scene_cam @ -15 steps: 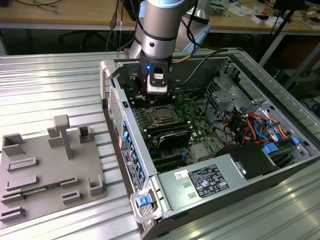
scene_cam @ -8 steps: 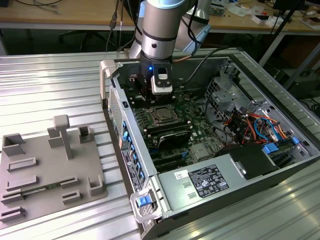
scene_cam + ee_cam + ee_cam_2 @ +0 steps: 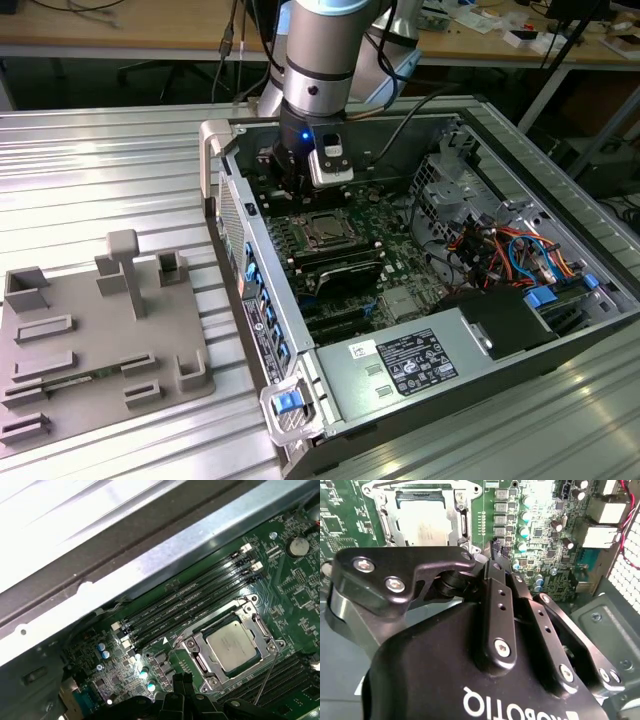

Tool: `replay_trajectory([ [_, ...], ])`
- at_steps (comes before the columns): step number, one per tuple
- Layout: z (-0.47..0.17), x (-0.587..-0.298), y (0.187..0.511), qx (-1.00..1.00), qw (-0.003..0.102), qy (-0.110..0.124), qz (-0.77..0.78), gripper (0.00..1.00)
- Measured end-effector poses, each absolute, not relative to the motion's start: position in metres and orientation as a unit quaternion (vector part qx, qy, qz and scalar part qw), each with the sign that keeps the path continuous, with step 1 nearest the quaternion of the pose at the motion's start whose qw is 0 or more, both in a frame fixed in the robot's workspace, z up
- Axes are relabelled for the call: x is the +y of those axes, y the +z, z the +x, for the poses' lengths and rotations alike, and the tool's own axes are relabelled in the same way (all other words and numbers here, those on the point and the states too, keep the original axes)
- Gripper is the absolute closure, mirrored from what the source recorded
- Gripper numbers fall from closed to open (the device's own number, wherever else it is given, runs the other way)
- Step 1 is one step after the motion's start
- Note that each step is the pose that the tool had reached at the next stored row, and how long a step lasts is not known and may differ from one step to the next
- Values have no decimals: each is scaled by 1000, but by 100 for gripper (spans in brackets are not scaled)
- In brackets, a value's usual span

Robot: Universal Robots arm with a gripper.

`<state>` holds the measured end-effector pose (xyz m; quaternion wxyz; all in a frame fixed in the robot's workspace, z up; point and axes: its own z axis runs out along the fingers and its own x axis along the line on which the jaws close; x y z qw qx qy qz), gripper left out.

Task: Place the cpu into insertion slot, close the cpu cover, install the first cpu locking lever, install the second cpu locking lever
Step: 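Install the first cpu locking lever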

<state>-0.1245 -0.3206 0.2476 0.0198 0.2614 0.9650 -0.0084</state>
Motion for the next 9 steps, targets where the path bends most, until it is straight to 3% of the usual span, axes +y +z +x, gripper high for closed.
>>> replay_trajectory([
  [9, -136, -320, 247, 976, 20, -7, 216, 89],
])
